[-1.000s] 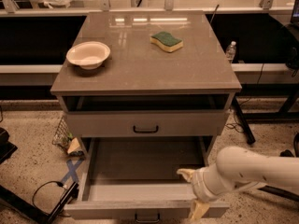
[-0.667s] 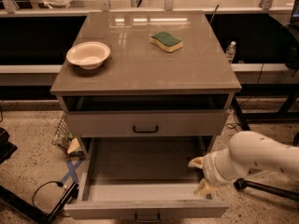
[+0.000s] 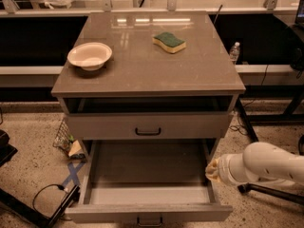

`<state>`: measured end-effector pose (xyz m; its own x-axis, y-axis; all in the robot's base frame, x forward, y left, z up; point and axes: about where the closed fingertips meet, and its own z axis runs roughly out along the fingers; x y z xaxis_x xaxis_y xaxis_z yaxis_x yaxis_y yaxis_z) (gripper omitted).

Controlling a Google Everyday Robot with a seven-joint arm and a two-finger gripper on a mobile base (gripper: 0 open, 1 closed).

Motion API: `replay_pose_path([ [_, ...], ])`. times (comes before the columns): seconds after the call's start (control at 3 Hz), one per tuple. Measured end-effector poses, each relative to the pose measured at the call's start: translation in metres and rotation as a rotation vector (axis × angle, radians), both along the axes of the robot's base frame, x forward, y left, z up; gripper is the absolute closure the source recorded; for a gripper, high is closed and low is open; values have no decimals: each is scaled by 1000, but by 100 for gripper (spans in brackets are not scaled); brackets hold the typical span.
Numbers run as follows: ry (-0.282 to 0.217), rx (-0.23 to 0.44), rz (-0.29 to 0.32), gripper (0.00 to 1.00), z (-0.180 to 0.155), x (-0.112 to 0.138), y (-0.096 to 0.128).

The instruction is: Open middle drawer

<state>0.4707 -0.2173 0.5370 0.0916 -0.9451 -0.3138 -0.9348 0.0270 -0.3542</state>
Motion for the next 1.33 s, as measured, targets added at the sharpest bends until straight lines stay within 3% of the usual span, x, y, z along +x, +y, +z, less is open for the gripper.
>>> replay_pose_path([
  [0.33,-1,-25,-25,100,-40,7,0],
  [0.67,-13,-28,-27,100,-44,10,3],
  [1.0,-8,-31,1,100,-54,8,23],
  [1.33,10,9,65,100,-83,5,86],
])
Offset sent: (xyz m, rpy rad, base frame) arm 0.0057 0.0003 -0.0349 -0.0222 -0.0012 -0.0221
